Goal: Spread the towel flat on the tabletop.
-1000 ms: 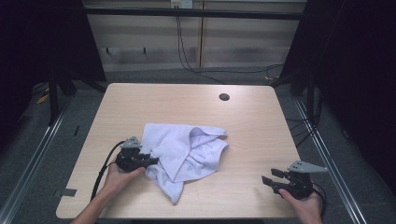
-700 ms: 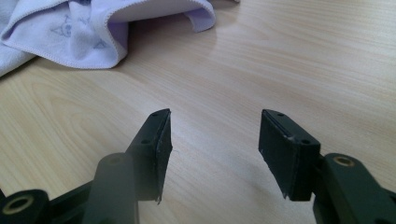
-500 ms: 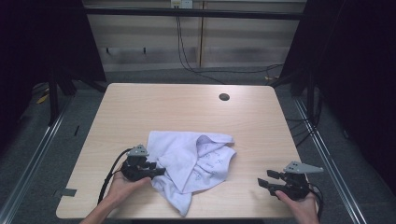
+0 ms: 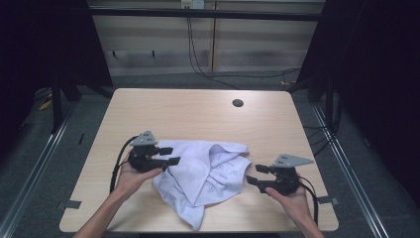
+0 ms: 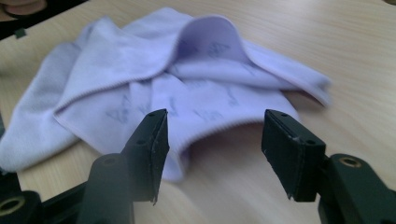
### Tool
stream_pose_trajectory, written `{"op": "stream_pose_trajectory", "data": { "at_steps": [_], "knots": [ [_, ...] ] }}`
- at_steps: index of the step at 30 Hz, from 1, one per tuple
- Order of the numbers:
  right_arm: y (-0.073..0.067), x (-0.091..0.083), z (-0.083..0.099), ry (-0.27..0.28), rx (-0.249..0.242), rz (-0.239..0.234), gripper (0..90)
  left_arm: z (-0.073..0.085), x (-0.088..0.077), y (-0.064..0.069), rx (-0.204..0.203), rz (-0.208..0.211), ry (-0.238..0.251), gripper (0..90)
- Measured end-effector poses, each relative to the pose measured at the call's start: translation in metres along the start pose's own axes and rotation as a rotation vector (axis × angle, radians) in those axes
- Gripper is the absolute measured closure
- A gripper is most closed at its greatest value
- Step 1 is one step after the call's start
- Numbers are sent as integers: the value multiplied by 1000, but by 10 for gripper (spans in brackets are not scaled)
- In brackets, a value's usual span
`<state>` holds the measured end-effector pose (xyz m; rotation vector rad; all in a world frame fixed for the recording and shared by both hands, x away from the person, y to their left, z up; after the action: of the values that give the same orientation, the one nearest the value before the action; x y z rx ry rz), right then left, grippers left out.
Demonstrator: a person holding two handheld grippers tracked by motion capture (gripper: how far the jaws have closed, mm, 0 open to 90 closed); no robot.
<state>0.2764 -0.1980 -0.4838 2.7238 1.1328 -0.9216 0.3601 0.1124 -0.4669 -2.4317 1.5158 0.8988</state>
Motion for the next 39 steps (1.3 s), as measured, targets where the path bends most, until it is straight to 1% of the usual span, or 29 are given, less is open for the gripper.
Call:
{"op": "stream_pose_trajectory", "data": {
  "at_steps": [2,3,4,5,7,8,9,11,12,13,14,15,16,17,18,19,20,21,23,25,27,29,30,31,33,34,36,37,39],
  "knots": [
    [-6,17,-9,-14,-11,-33,424,-4,15,-3,-2,8,-6,518],
    [-9,27,-11,-22,-15,-51,426,-5,25,-5,-19,17,-14,512],
    [-10,37,-12,-41,-17,-62,426,-5,37,-7,-24,41,-30,495],
    [-12,50,-11,-69,-25,-71,424,-4,47,-9,-25,31,-46,494],
    [-12,68,-8,-104,-31,-89,417,-1,64,-11,-30,37,-65,453],
    [-12,75,-6,-119,-32,-85,410,1,70,-12,-28,40,-69,449],
    [-11,81,-5,-131,-29,-89,398,2,76,-12,-34,61,-75,428],
    [-11,89,-4,-130,-27,-100,388,8,85,-10,-37,82,-103,413],
    [-11,92,-4,-134,-28,-98,379,14,91,-7,-13,81,-148,428],
    [-14,96,-1,-144,-38,-115,375,16,93,-5,-10,83,-158,439],
    [-15,98,0,-153,-46,-112,365,17,94,-2,-10,98,-163,454],
    [-17,100,3,-159,-63,-115,360,19,96,1,-6,111,-171,509],
    [-19,102,5,-168,-81,-121,367,20,96,4,9,122,-178,599],
    [-21,104,8,-184,-98,-114,389,20,95,8,18,149,-176,709],
    [-23,106,10,-183,-116,-95,404,20,95,10,31,148,-181,805],
    [-24,106,10,-187,-120,-79,474,19,94,11,37,142,-180,851],
    [-24,105,8,-206,-127,-45,580,17,91,12,30,154,-166,884],
    [-23,103,6,-220,-96,-19,690,15,88,12,15,157,-146,891],
    [-20,99,4,-199,-74,2,768,6,75,8,-2,161,-87,895],
    [-13,94,2,-195,-48,10,786,-3,60,3,-16,146,-24,897],
    [-4,86,-3,-159,-12,12,788,-13,38,-3,-44,146,56,898],
    [7,74,-8,-123,29,21,788,-19,17,-11,-92,166,137,897],
    [9,69,-11,-108,29,15,788,-20,12,-13,-103,165,150,897],
    [11,65,-12,-95,26,9,788,-19,10,-15,-100,152,150,897],
    [14,61,-13,-101,30,33,788,-17,8,-19,-111,130,155,898],
    [14,59,-13,-104,34,43,788,-18,6,-20,-104,114,157,897],
    [18,55,-15,-98,38,55,787,-22,-2,-24,-111,100,184,898],
    [21,52,-18,-85,47,56,786,-26,-8,-25,-128,94,214,898],
    [29,43,-30,-33,77,58,783,-30,-14,-28,-126,72,231,899]
  ]
}}
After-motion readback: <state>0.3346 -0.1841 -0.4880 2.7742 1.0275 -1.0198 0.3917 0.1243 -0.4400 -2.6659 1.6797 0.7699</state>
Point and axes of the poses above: each handheld gripper's, and its own axes: x roughly forward along the jaws, z roughly out of its underside, y roughly to its right, the point moved 6 cm from there along x, roughly forward along the jaws
